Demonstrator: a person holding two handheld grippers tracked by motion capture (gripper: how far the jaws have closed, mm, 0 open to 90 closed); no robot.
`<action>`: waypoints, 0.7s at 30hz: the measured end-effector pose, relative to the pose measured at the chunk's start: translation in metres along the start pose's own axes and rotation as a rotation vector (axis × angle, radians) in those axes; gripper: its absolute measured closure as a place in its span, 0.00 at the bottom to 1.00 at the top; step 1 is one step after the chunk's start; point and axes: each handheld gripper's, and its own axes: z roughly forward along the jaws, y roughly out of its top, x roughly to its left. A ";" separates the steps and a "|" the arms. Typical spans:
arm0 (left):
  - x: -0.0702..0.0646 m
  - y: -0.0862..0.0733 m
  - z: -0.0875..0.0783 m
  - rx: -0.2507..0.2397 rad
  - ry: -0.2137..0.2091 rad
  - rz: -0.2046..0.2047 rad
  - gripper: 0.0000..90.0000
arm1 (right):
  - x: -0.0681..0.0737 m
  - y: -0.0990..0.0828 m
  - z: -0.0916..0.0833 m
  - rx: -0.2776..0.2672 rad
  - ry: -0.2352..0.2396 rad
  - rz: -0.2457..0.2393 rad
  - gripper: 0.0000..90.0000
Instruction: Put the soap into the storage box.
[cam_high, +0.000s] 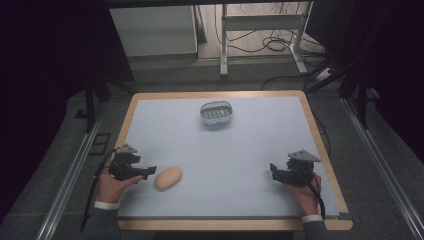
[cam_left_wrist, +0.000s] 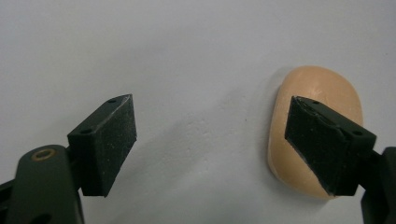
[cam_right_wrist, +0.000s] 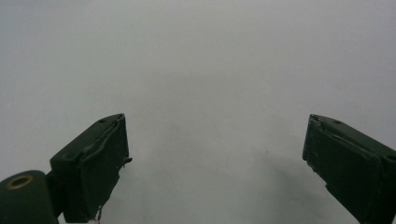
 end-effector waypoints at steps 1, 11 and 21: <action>0.000 0.000 0.000 0.002 0.000 0.000 0.19 | -0.001 -0.001 0.000 0.006 0.013 0.002 0.08; -0.001 -0.001 -0.004 0.000 -0.009 0.018 0.21 | 0.002 -0.003 -0.003 -0.014 0.005 -0.026 0.11; -0.005 -0.001 -0.005 0.004 -0.002 0.025 0.21 | 0.000 -0.003 -0.004 -0.022 0.021 -0.015 0.11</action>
